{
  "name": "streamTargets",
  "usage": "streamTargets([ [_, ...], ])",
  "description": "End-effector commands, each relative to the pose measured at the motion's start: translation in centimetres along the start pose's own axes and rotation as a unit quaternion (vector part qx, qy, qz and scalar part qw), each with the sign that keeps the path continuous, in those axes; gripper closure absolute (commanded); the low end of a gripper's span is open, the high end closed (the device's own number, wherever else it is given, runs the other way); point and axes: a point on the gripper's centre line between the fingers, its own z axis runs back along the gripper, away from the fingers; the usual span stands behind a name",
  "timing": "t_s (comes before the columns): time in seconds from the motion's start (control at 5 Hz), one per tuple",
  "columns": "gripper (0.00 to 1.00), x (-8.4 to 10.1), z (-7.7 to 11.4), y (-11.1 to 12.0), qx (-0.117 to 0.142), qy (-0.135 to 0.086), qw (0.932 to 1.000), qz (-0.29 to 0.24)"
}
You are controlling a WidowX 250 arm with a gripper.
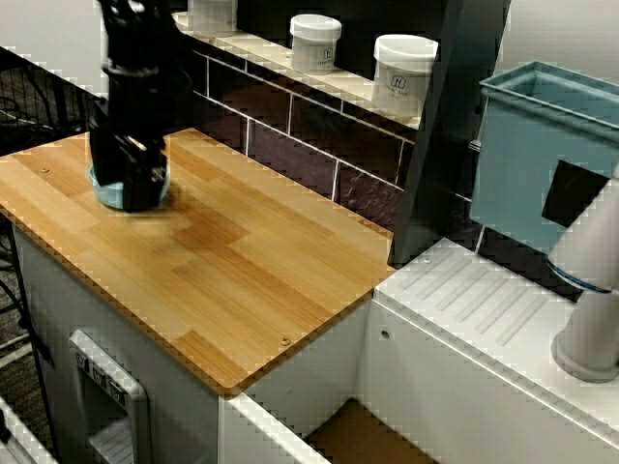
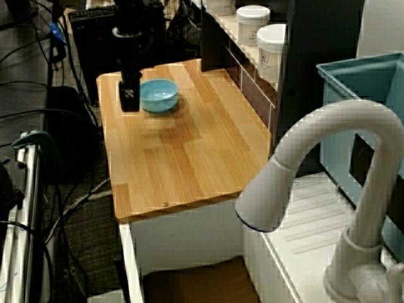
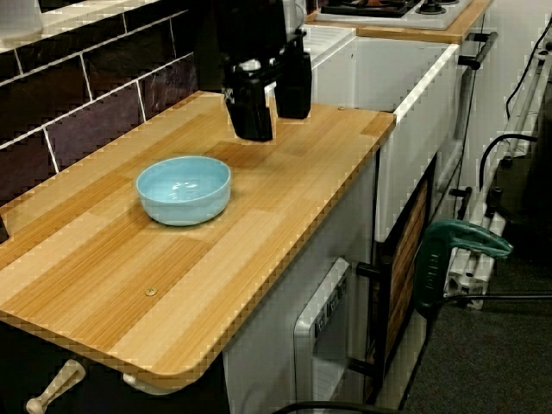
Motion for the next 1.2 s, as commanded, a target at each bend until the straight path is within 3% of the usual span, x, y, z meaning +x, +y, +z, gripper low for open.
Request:
streamTargets([
  [0.0,0.00,-0.9,0.7,2.6,0.021,-0.062,0.9974,0.030],
  [0.4,0.00,3.3,-0.5,3.6,0.021,-0.067,0.9967,0.041],
  [0.6,0.00,5.0,-0.7,4.1,0.023,-0.060,0.9969,0.045],
  [1.0,0.00,5.4,-1.4,3.9,0.016,-0.047,0.9982,0.034],
])
